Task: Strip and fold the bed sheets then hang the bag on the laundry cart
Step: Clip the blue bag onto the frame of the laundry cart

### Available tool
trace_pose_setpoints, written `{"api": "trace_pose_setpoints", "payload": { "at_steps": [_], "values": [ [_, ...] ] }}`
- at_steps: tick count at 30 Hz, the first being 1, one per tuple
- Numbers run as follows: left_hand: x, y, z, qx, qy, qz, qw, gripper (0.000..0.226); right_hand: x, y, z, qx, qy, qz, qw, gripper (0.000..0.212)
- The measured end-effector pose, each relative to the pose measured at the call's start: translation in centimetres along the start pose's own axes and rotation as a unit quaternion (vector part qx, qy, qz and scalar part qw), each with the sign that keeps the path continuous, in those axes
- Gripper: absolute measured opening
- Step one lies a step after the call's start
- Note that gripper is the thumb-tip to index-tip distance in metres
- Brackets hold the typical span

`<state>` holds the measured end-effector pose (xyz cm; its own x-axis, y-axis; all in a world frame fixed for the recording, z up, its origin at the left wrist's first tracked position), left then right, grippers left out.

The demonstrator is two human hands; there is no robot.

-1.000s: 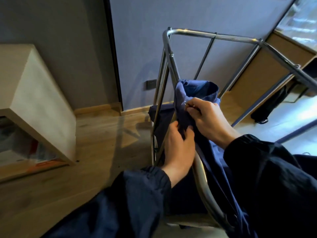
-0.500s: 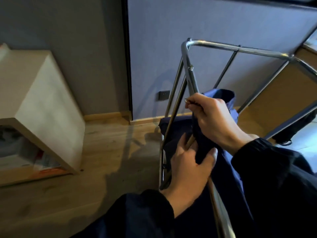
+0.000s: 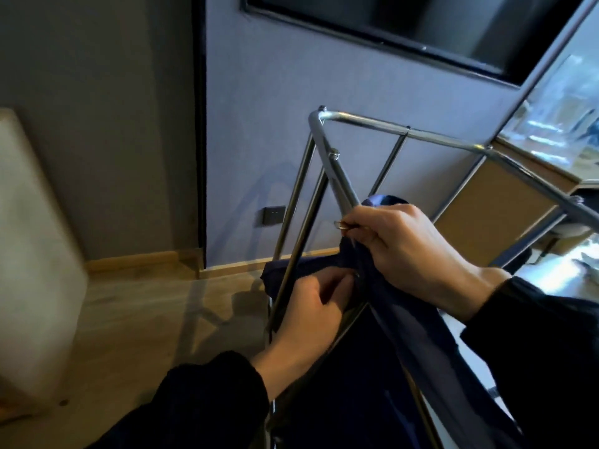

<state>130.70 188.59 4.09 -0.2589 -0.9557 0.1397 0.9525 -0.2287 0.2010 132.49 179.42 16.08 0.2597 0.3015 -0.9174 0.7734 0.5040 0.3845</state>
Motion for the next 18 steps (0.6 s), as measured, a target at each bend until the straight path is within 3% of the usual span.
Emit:
{"api": "trace_pose_setpoints", "payload": {
  "at_steps": [6,12,18],
  "values": [
    [-0.7,0.9,-1.7,0.108,-0.052,-0.071,0.99,0.021,0.3,-0.3,-0.7,0.011,-0.061,0.016,0.998,0.018],
    [-0.6,2.1,-1.6,0.198,0.006,-0.103,0.975,0.027,0.1,-0.5,-2.4,-0.011,-0.121,-0.006,0.993,0.018],
    [-0.9,0.7,-1.3,0.339,0.05,-0.043,0.938,0.017,0.2,-0.7,-3.5,-0.028,-0.183,0.009,0.983,0.013]
  ]
}}
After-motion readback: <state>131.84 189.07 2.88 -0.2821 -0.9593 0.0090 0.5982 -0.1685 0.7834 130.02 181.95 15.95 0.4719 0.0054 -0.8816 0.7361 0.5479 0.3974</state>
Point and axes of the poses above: each hand's wrist, its own y-axis towards the middle knuckle, its own x-axis out of the palm, z = x × y, the point moved 4 cm from there along y, towards the middle knuckle, and after that the axes turned 2 degrees about -z, right-handed, at the moved point
